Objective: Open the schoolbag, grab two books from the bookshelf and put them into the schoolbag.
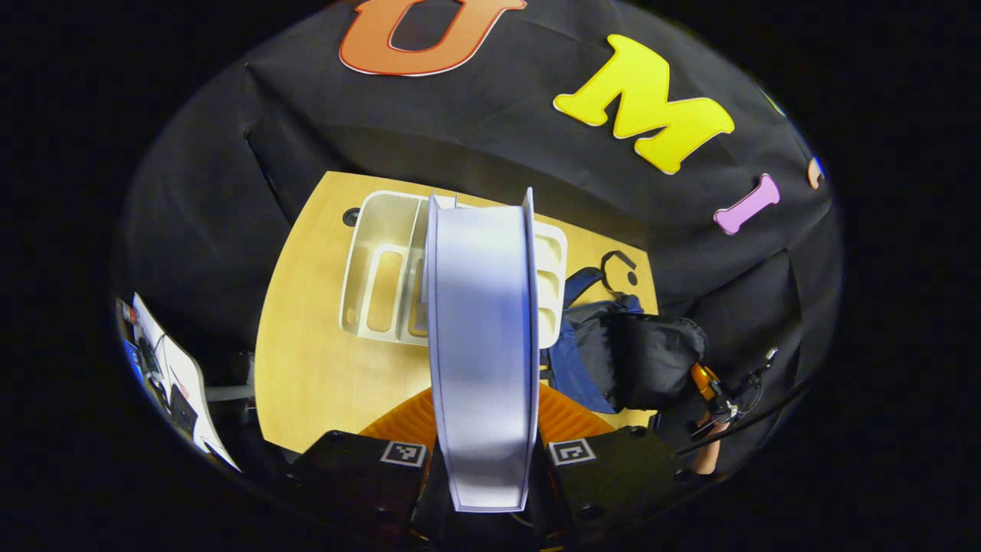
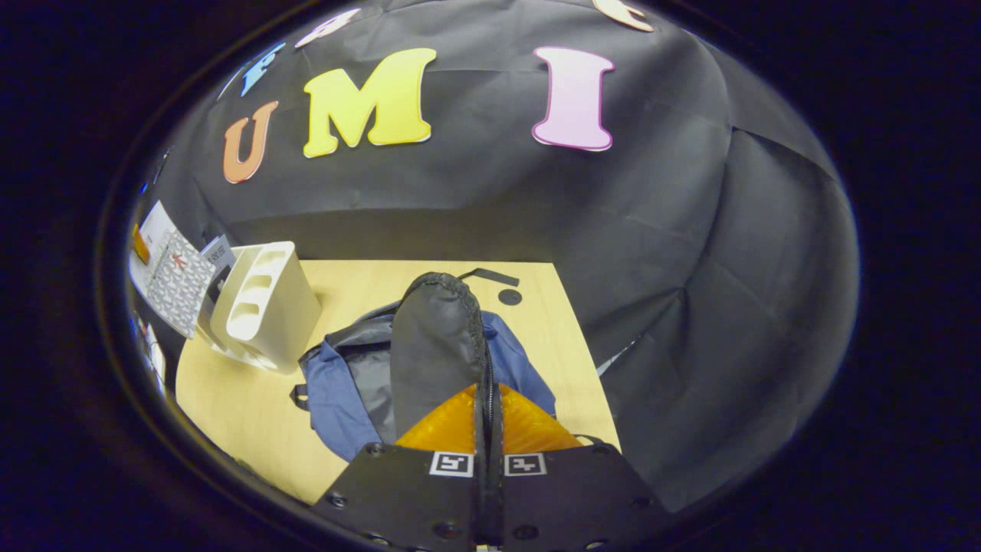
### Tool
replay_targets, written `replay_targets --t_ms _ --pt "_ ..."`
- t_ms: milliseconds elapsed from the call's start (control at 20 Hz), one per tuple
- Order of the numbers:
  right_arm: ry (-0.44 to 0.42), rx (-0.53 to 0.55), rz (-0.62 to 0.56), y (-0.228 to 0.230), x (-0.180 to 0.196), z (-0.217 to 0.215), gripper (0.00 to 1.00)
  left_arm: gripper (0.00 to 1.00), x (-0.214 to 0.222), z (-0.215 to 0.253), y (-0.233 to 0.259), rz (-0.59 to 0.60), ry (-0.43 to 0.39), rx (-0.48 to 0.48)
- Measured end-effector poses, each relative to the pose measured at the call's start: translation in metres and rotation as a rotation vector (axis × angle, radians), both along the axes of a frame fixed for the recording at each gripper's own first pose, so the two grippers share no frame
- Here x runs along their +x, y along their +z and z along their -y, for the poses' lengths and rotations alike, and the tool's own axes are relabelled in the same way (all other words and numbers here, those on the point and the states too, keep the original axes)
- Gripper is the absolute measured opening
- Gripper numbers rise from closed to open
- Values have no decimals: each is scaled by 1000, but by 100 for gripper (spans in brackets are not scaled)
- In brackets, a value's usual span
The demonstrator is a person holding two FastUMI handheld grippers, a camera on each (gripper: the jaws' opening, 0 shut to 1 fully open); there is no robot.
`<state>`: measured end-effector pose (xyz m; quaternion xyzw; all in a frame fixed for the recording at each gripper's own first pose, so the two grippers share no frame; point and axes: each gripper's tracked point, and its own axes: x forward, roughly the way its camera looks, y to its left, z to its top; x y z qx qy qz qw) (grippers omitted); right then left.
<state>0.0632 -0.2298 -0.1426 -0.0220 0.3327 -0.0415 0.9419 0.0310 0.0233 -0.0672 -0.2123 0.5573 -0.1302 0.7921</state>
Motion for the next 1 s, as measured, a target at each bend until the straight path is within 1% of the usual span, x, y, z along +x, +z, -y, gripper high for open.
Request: replay_targets --t_ms 100,200,350,500,550,600,650,800,900,950,1000 --pt "10 4 -9 -1 2 -4 0 44 -5 15 10 22 37 -106" --pt "18 -6 -12 -1 5 -5 0 44 -6 36 16 51 80 -241" --pt "21 -13 -20 -3 5 -6 0 44 -4 59 11 103 96 -351" --pt "15 -5 -22 -3 6 -8 0 44 -8 99 9 145 85 -457" --pt "11 -2 -21 -3 6 -9 0 44 -12 113 6 152 72 -479" --pt "10 1 -21 -3 6 -9 0 48 -16 126 0 155 54 -489" --pt "9 1 -23 -3 5 -8 0 44 -18 140 -7 153 39 -495" --pt "-2 15 -25 -1 2 -5 0 44 -29 187 -31 124 4 -548" --pt "-16 24 -25 -1 1 1 0 44 -36 214 -52 66 0 -583" --pt "-20 24 -23 0 1 4 0 39 -40 225 -63 45 -6 -583" --pt "-22 25 -24 0 0 5 0 44 -46 234 -74 29 -18 -572"
